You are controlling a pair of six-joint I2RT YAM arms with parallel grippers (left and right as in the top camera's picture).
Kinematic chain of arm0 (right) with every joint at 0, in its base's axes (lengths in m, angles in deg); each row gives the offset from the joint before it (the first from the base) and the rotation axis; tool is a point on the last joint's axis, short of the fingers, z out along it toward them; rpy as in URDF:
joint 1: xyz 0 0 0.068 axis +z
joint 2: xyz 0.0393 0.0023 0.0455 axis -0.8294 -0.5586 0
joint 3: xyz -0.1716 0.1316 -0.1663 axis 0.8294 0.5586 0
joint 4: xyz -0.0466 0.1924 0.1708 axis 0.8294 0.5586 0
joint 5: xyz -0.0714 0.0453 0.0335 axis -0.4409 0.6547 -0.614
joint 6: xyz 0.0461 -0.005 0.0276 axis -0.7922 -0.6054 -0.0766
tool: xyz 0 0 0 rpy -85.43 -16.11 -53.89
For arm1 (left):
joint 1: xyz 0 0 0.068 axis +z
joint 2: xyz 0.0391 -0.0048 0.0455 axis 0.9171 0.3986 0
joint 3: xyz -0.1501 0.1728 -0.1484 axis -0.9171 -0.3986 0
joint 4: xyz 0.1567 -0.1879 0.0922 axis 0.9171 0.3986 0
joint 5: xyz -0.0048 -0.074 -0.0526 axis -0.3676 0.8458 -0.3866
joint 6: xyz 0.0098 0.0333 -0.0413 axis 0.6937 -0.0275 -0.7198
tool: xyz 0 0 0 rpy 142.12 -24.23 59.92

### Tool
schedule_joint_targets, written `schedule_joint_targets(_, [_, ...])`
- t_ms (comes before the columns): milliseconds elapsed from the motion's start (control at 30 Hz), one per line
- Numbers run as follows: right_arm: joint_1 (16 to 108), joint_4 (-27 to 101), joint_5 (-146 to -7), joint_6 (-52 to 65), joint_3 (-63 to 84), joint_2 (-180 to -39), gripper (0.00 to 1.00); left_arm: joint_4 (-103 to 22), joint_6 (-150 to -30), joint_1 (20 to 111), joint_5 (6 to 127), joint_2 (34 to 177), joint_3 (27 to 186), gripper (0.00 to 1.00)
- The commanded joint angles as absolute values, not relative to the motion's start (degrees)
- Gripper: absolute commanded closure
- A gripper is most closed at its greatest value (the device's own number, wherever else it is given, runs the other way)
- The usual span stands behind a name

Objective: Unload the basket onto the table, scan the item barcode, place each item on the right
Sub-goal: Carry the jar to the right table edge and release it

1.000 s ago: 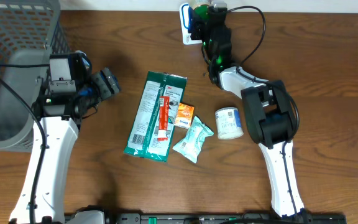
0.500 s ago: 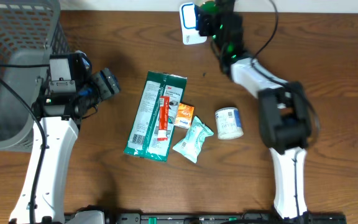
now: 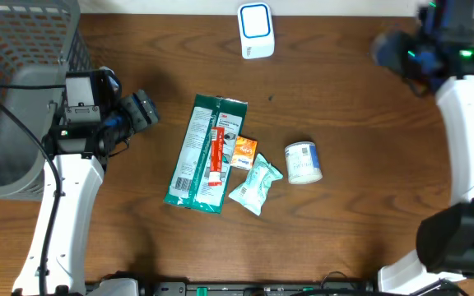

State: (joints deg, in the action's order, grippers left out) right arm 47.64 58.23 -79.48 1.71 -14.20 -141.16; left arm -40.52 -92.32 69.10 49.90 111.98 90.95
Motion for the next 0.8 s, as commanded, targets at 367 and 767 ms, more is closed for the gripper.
schedule_joint_targets(367, [22.52,53.55,-75.68,0.83,8.42,-143.49,0.92,-40.52,-91.57,69.34,49.35,111.68,92.1,0.12])
schedule_joint_targets(767, [21.36,54.6,-75.57,3.83,9.12,-143.49,0.01,-40.52,-91.57,69.34,49.35,111.68,92.1,0.12])
